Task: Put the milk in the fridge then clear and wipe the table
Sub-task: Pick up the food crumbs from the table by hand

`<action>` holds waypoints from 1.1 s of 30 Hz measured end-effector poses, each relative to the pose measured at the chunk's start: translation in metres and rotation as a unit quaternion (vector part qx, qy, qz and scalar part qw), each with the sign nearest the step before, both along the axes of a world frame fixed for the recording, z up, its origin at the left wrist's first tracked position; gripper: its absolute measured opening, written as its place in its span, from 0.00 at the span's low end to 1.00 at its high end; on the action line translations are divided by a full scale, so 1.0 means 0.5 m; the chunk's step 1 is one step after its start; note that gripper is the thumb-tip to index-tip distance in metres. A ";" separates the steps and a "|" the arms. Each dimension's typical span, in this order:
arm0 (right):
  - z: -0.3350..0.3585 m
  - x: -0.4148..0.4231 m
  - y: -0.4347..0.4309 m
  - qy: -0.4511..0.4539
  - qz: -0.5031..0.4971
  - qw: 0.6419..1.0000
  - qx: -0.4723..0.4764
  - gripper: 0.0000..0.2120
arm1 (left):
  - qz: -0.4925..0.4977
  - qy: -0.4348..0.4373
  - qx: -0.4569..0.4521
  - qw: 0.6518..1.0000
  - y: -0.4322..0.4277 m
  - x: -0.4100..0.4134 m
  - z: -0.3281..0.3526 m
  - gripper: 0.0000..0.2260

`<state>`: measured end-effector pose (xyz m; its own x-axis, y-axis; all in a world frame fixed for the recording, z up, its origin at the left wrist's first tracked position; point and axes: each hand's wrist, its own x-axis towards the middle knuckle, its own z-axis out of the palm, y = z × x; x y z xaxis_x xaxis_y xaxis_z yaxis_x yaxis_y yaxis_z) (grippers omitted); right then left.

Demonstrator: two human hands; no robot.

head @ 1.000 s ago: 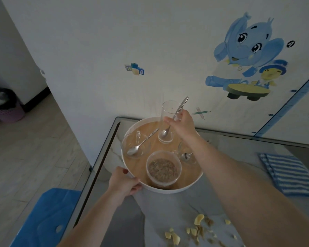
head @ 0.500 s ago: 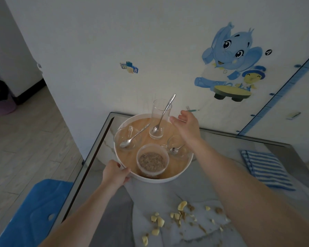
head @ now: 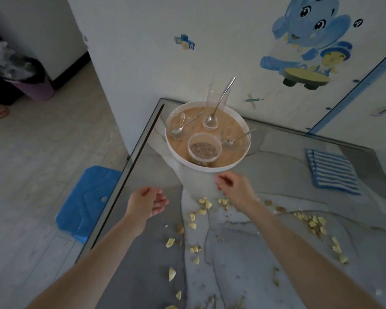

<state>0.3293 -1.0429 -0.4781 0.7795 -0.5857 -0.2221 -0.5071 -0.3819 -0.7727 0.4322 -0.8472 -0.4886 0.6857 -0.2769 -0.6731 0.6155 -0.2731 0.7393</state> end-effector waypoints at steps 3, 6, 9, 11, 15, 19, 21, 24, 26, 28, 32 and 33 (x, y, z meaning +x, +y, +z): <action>-0.046 -0.017 0.034 0.084 0.065 0.992 -0.063 0.12 | 0.036 0.031 -0.015 0.999 0.030 -0.032 -0.004 0.07; -0.082 -0.022 0.064 0.158 0.139 0.972 -0.104 0.20 | 0.060 0.056 -0.027 0.996 0.044 -0.054 -0.009 0.08; -0.106 -0.028 0.096 0.194 0.184 0.946 -0.180 0.22 | 0.074 0.064 -0.039 0.994 0.052 -0.072 -0.012 0.09; -0.107 -0.032 0.115 0.194 0.181 0.943 -0.199 0.20 | 0.075 0.067 -0.044 0.994 0.058 -0.081 -0.015 0.09; -0.097 -0.042 0.144 0.180 0.194 0.939 -0.219 0.16 | 0.064 0.073 -0.041 0.994 0.074 -0.090 -0.020 0.09; -0.103 -0.051 0.166 0.175 0.195 0.948 -0.182 0.14 | 0.059 0.077 -0.042 0.994 0.080 -0.100 -0.021 0.10; -0.108 -0.052 0.175 0.166 0.177 0.957 -0.157 0.12 | 0.053 0.082 -0.047 0.994 0.082 -0.103 -0.018 0.10; -0.108 -0.049 0.185 0.180 0.172 0.954 -0.167 0.11 | 0.053 0.098 -0.061 0.992 0.083 -0.106 -0.017 0.10; -0.106 -0.048 0.191 0.195 0.160 0.951 -0.178 0.11 | 0.050 0.116 -0.065 0.990 0.082 -0.110 -0.017 0.11; -0.104 -0.051 0.195 0.207 0.136 0.953 -0.174 0.11 | 0.041 0.130 -0.066 0.988 0.082 -0.116 -0.018 0.11; -0.092 -0.066 0.197 0.178 0.049 0.979 -0.089 0.07 | 0.035 0.162 -0.065 0.984 0.081 -0.122 -0.019 0.11; -0.083 -0.068 0.200 0.152 0.010 0.987 -0.043 0.06 | 0.034 0.173 -0.068 0.982 0.081 -0.123 -0.018 0.11</action>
<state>0.2953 -0.9428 -0.5198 0.6961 -0.5977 -0.3977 -0.7022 -0.4514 -0.5506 0.3707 -0.8067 -0.4975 0.4418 -0.3423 -0.8292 0.8500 -0.1360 0.5090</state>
